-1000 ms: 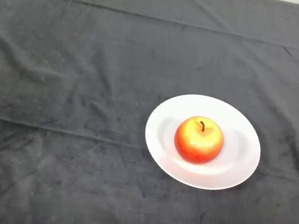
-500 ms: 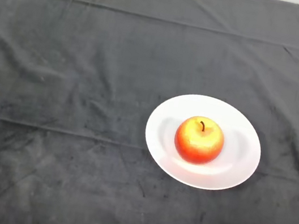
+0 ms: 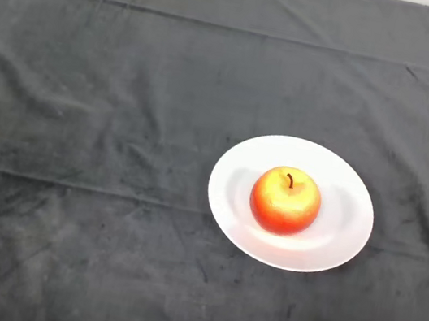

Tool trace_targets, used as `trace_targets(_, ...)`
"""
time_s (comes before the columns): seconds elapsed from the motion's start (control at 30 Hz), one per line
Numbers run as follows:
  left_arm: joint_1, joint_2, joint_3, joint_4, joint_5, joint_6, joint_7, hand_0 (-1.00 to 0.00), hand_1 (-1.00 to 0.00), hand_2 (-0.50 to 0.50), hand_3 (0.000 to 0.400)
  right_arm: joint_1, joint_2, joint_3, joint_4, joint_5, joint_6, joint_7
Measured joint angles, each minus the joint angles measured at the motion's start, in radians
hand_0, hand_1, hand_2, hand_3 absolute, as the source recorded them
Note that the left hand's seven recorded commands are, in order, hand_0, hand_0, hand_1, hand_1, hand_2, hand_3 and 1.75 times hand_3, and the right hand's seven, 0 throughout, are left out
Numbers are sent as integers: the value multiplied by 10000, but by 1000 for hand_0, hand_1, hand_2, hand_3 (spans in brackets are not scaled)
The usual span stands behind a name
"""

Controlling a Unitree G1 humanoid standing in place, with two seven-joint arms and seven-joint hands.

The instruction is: Move the apple to the plate

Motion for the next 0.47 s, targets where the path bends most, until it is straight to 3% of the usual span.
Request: trace_targets(0.47,-38,0,134,112,214,0,-92,0,0,0,0,0,0,0,0,0,0,0)
